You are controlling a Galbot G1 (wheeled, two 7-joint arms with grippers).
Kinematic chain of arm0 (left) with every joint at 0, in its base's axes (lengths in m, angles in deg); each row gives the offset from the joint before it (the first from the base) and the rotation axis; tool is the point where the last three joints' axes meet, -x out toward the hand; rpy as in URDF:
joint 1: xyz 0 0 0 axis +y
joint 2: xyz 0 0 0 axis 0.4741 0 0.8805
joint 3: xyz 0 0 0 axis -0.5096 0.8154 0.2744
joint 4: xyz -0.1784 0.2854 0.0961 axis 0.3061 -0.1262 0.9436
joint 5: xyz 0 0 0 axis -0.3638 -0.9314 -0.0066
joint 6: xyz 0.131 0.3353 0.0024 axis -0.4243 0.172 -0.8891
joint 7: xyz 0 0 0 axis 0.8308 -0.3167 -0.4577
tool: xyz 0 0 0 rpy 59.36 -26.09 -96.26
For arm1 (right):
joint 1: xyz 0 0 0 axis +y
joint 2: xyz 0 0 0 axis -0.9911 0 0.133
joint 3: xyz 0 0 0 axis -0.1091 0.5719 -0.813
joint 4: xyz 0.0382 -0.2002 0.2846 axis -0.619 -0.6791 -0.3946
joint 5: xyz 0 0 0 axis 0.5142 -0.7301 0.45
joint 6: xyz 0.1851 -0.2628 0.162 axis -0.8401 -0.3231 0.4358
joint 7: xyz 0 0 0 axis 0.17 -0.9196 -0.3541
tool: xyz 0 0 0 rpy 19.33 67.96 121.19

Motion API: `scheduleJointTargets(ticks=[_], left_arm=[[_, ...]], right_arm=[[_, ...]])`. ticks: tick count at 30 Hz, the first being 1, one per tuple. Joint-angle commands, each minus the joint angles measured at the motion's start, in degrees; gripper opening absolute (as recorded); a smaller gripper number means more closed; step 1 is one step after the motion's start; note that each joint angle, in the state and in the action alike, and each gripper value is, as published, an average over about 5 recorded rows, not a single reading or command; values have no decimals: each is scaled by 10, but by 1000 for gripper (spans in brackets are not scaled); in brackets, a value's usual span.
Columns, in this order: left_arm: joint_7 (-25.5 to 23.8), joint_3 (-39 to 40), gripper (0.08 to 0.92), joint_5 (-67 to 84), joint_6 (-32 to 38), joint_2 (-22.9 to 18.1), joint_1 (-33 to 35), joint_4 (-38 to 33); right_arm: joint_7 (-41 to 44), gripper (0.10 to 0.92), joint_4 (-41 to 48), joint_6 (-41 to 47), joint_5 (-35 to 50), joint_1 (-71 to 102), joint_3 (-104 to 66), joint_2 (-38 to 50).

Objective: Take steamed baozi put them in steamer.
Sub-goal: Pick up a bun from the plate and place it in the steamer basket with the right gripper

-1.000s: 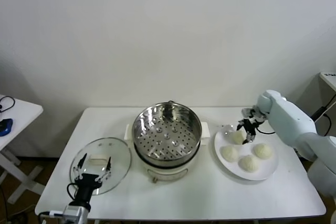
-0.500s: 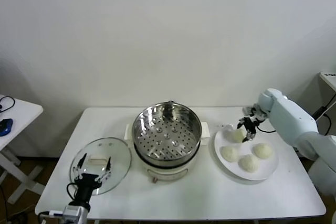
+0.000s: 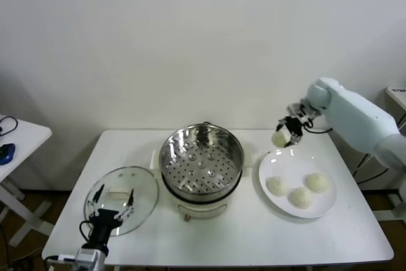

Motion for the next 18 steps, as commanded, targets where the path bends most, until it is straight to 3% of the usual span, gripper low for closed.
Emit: scheduleJointTargets(ticks=[1, 9, 18], left_arm=[[0, 1, 823, -2, -1, 0, 0, -1], [-1, 3, 823, -4, -1, 0, 2, -3], [0, 5, 823, -7, -1, -4, 7, -7]], right_arm=[[3, 695, -215, -67, -6, -176, 121, -3], [-2, 687, -292, -98, -83, -162, 95, -72], [-11, 685, -212, -143, -192, -65, 60, -194]])
